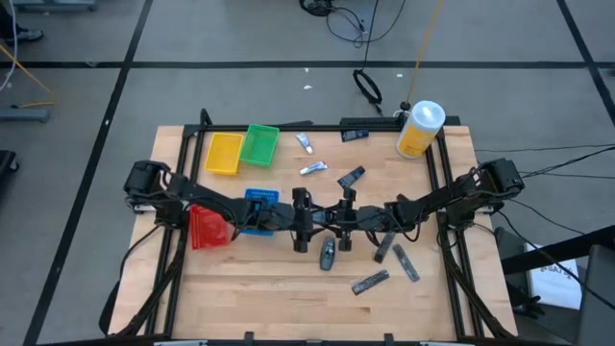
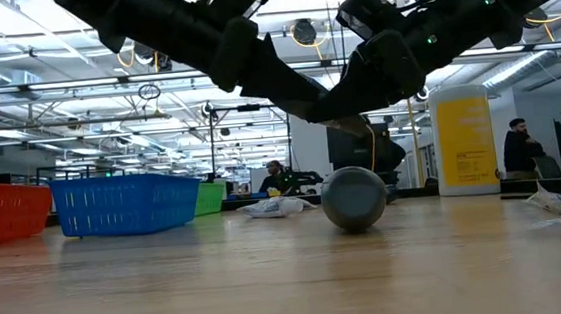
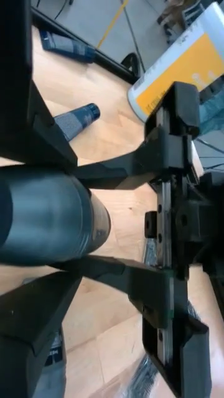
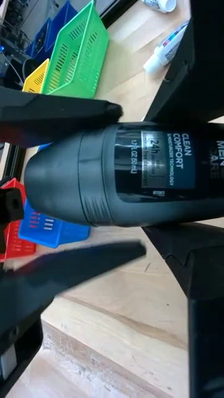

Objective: Pick & Place Travel size toiletries
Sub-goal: Put the gray deodorant into the blue bin

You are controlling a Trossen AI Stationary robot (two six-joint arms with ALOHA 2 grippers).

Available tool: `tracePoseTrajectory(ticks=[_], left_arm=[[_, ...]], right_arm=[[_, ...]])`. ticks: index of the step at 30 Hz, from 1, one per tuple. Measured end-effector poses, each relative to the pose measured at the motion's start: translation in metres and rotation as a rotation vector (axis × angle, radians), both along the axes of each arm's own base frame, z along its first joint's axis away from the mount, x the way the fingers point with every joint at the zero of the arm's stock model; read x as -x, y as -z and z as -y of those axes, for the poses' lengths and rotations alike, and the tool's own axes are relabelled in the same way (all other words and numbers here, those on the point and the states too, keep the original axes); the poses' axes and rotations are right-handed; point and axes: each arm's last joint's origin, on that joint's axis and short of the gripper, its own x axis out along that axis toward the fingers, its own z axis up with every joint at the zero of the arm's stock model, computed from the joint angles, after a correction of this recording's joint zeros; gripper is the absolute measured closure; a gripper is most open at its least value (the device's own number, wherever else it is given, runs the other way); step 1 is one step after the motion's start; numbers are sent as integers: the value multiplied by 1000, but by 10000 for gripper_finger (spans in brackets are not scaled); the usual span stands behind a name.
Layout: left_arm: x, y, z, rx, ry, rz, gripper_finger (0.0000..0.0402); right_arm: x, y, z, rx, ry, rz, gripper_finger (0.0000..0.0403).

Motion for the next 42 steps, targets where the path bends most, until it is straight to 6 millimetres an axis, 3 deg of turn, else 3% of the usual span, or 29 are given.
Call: tracePoseTrajectory(ticks=[6,11,18,23,29,34,42], left_arm=[[0,0,-1,10,4,0,210],[0,0,-1,10,5,-2,211],[7,-4,3,6,-20,-55,209],[29,-24,14,-43,-150,-206,199],[80,-44,28,9,-367,-408,195],[125,-54,34,139,-604,-428,194],[145,-21,32,256,-798,-392,193]], right_arm=[[0,1,0,8,-4,-10,202],[1,2,-1,20,-55,-41,179],[6,3,0,12,-44,-95,93],[12,1,3,14,97,-111,71],[12,0,4,25,114,-109,77],[12,0,4,25,114,-108,84],[12,0,4,24,114,-100,85]])
